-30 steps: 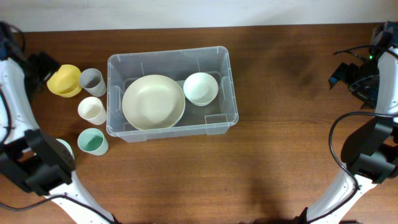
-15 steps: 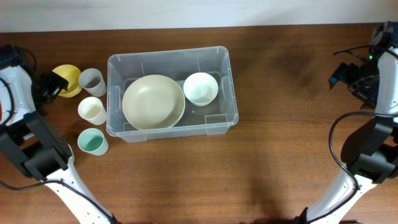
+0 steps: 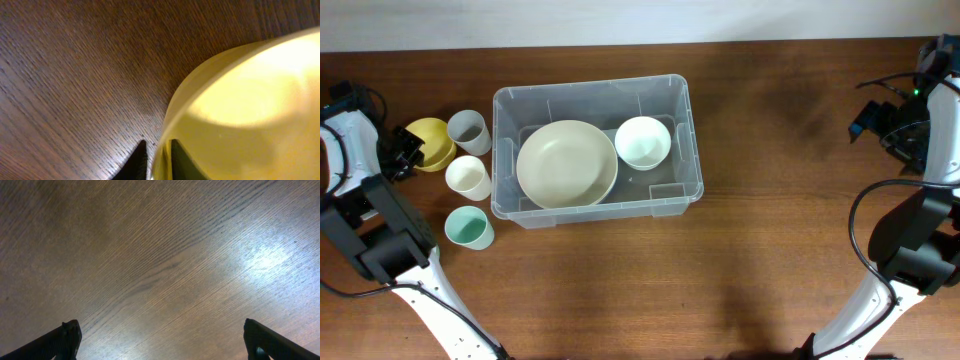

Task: Pack container
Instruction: 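Grasp the yellow bowl rim with the left gripper and lift it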

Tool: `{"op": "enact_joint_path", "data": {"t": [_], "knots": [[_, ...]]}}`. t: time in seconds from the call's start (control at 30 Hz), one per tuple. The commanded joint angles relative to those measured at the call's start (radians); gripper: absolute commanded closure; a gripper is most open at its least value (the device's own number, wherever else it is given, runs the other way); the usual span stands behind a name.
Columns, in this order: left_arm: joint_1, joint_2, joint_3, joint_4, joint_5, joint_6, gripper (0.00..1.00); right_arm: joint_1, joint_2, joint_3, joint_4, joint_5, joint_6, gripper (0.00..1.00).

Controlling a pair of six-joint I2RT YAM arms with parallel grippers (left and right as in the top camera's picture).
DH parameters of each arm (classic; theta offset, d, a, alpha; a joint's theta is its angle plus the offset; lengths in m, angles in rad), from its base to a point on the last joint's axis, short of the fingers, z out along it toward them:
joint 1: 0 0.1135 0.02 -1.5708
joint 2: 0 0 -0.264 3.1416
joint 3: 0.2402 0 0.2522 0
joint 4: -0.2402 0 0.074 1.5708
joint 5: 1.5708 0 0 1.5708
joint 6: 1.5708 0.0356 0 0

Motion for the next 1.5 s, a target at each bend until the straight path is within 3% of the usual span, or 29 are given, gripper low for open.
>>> {"op": "enact_joint_path", "data": {"t": [0.0, 0.2, 0.33, 0.43, 0.53, 0.6, 0.77, 0.93, 1.13, 1.47], "knots": [[0.02, 0.008, 0.072, -0.009, 0.008, 0.006, 0.94, 0.0, -0.004, -0.005, 0.001, 0.003, 0.011, 0.01], [0.038, -0.03, 0.37, -0.101, 0.01, 0.008, 0.99, 0.0, -0.004, -0.005, 0.001, 0.003, 0.011, 0.01], [0.009, -0.08, 0.611, -0.148, 0.146, 0.054, 0.99, 0.0, -0.004, -0.005, 0.001, 0.003, 0.011, 0.01], [-0.08, -0.133, 0.755, -0.191, 0.321, 0.17, 0.99, 0.0, -0.004, -0.005, 0.001, 0.003, 0.011, 0.01], [-0.217, -0.169, 0.82, -0.263, 0.347, 0.266, 0.99, 0.0, -0.004, -0.005, 0.001, 0.003, 0.011, 0.01], [-0.381, -0.179, 0.824, -0.32, 0.34, 0.339, 0.99, 0.0, -0.004, -0.005, 0.001, 0.003, 0.011, 0.01], [-0.629, -0.156, 0.761, -0.363, 0.332, 0.369, 0.99, 0.0, -0.004, -0.005, 0.001, 0.003, 0.011, 0.01], [-0.817, -0.117, 0.65, -0.359, 0.157, 0.367, 0.99, 0.0, -0.004, -0.005, 0.001, 0.003, 0.011, 0.01], [-0.884, -0.085, 0.54, -0.32, 0.156, 0.367, 0.99, 0.0, -0.004, -0.005, 0.001, 0.003, 0.011, 0.01], [-0.881, -0.082, 0.375, -0.251, 0.152, 0.367, 0.99, 0.0, -0.004, -0.005, 0.001, 0.003, 0.011, 0.01]]}}
